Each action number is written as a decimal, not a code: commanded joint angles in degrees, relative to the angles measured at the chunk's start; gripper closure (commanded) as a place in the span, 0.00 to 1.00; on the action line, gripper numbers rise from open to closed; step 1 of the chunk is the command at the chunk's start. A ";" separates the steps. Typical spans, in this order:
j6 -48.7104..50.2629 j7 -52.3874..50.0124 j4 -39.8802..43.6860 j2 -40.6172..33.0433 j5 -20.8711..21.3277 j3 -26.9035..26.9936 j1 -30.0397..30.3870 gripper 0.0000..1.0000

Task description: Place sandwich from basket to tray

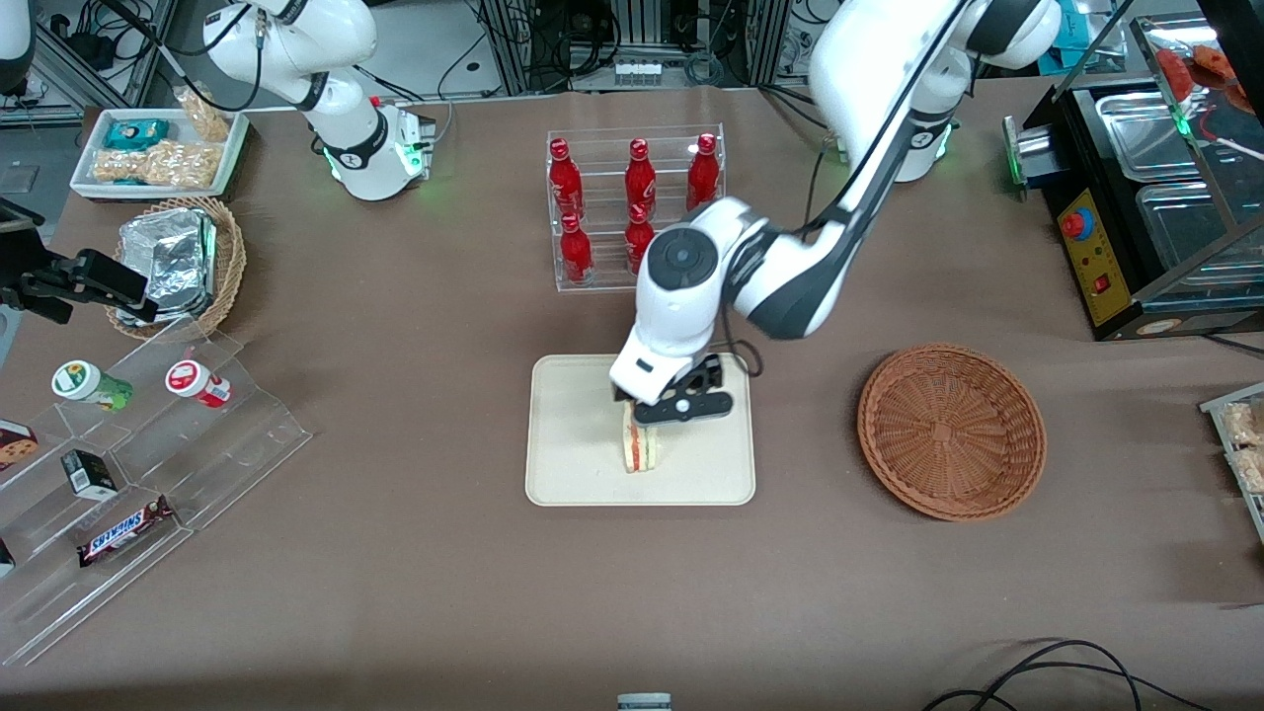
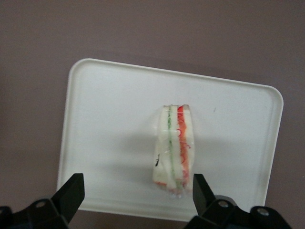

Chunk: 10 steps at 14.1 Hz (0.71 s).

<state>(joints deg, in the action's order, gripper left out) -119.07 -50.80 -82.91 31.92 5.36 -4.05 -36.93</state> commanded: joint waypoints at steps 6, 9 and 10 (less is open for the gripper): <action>11.84 1.76 -8.82 -13.53 -1.15 0.71 9.50 0.00; 12.11 9.46 -14.71 -18.63 -2.02 0.71 15.38 0.00; 12.19 12.89 -17.08 -20.56 -3.16 0.71 17.57 0.00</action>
<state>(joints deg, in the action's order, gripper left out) -106.51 -43.45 -92.93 17.82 4.17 -2.80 -23.05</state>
